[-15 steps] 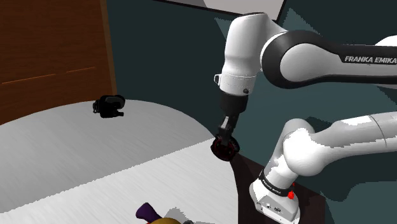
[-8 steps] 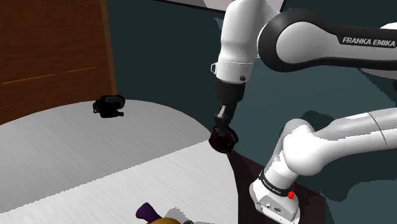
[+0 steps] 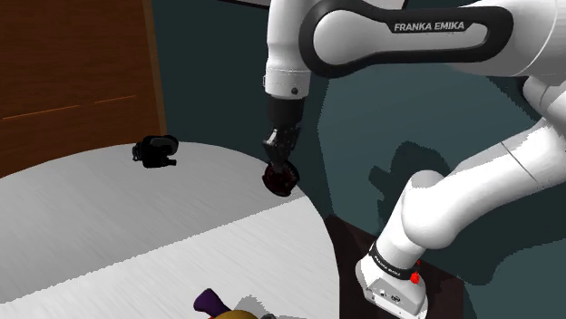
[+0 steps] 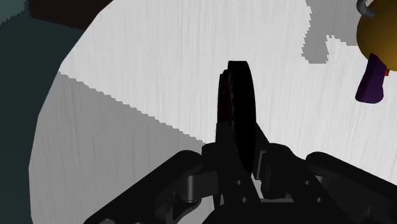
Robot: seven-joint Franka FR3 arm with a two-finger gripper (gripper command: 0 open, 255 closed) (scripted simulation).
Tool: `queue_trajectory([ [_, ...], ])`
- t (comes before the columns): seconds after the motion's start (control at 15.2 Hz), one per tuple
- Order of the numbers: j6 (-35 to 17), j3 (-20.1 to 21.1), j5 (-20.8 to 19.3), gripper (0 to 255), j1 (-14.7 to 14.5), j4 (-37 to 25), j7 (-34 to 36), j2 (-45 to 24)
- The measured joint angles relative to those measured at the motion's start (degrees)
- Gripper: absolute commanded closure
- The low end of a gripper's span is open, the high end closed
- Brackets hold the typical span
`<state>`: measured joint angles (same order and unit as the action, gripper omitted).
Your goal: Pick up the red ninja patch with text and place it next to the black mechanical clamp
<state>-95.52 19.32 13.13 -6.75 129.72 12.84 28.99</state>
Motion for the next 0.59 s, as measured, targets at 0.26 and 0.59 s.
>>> queue_trajectory([
  [0.26, -1.43, 0.29, -2.69, 255, 1.98, -7.36, -0.20, -9.08],
  [0.59, -1.71, 0.78, -6.41, 255, 3.54, -18.20, 0.45, -20.65],
])
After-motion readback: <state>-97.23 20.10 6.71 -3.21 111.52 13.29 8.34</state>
